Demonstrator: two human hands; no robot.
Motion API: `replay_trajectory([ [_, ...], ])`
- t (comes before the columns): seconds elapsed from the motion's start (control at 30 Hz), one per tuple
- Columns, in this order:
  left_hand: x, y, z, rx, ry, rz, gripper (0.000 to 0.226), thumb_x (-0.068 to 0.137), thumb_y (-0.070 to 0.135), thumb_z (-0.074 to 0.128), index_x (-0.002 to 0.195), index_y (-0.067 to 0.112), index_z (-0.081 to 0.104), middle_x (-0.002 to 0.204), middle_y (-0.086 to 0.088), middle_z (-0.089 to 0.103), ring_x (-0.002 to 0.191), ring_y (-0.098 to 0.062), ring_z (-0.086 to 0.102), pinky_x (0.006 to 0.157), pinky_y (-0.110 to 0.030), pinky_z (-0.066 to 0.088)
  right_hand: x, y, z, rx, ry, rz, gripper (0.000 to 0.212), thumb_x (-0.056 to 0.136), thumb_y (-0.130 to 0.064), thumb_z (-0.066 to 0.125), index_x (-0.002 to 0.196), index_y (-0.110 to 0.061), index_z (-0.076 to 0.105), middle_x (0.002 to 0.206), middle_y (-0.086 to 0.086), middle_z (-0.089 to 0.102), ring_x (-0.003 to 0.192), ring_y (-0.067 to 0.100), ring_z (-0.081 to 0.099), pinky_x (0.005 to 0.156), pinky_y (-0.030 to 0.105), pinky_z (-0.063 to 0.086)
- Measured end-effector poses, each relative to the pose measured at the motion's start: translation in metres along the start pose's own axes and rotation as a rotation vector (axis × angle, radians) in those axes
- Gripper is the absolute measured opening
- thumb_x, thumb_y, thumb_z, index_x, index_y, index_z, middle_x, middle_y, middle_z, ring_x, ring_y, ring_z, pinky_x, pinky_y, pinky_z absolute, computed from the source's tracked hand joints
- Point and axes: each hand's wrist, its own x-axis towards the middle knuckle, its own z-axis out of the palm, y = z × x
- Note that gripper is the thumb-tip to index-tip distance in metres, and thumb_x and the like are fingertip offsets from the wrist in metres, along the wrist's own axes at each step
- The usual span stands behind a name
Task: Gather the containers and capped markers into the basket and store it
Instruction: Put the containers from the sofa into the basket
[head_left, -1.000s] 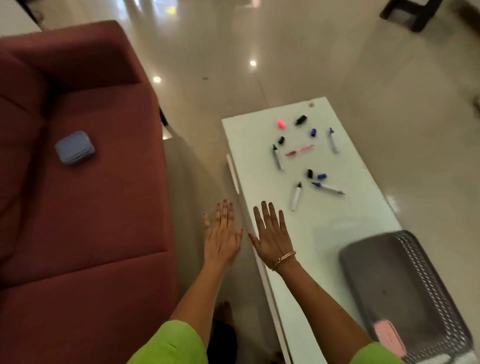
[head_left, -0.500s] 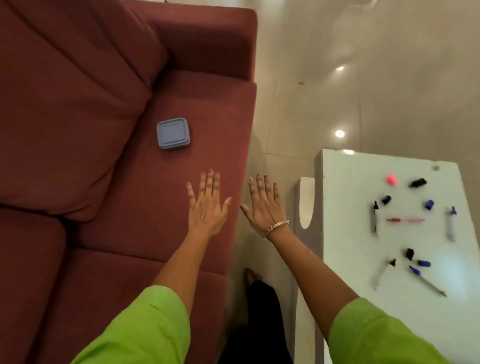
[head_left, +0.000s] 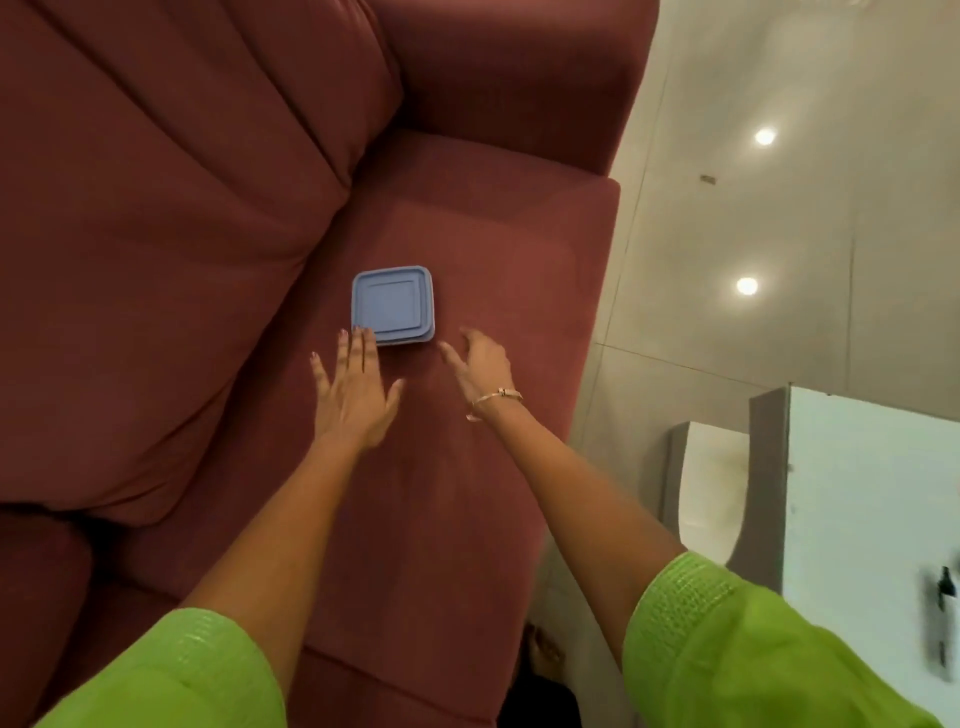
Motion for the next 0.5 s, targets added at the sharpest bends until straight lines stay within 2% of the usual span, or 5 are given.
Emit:
replay_trajectory([
  [0.1,0.045,-0.013,0.009,-0.193,0.022,-0.101,0.067,0.097,0.037,0.034,0.146,0.003,0.003,0.156,-0.013,0.006,0.144,-0.025,0.000,0.114,-0.049,0.000,0.040,-0.010,0.022,0.194,0.053,0.116,0.055,0.086,-0.038,0.058,0.124,0.001,0.049,0.118,0.024,0.062,0.113,0.037,0.054,0.096,0.044,0.043],
  [0.2,0.076,-0.020,0.016,-0.488,0.057,-0.266,0.059,0.098,0.026,0.039,0.142,-0.005,0.018,0.151,-0.025,0.021,0.140,-0.034,0.018,0.113,-0.040,0.016,0.063,-0.008,0.039,0.222,0.100,0.160,0.053,0.083,-0.038,0.062,0.118,0.001,0.055,0.113,0.021,0.065,0.110,0.036,0.056,0.092,0.043,0.045],
  [0.33,0.077,-0.016,0.018,-0.613,0.198,-0.329,0.037,0.097,0.022,0.045,0.119,-0.006,0.054,0.120,-0.030,0.057,0.112,-0.040,0.051,0.089,-0.038,0.038,0.070,-0.002,0.050,0.313,0.176,0.162,0.034,0.081,-0.031,0.065,0.101,-0.003,0.068,0.099,0.020,0.071,0.093,0.036,0.065,0.084,0.044,0.051],
  [0.4,0.073,-0.016,0.018,-0.646,0.243,-0.324,0.033,0.096,0.021,0.047,0.113,-0.004,0.060,0.114,-0.029,0.062,0.106,-0.039,0.055,0.084,-0.038,0.040,0.068,-0.003,0.053,0.356,0.198,0.171,0.028,0.080,-0.027,0.065,0.097,-0.005,0.070,0.094,0.019,0.073,0.085,0.037,0.068,0.082,0.046,0.053],
  [0.5,0.067,-0.013,0.012,-0.647,0.220,-0.303,0.038,0.096,0.027,0.043,0.118,-0.001,0.057,0.118,-0.028,0.060,0.109,-0.040,0.054,0.087,-0.040,0.043,0.061,-0.004,0.048,0.375,0.244,0.202,0.027,0.079,-0.024,0.065,0.098,-0.006,0.070,0.095,0.019,0.073,0.083,0.038,0.069,0.082,0.047,0.054],
])
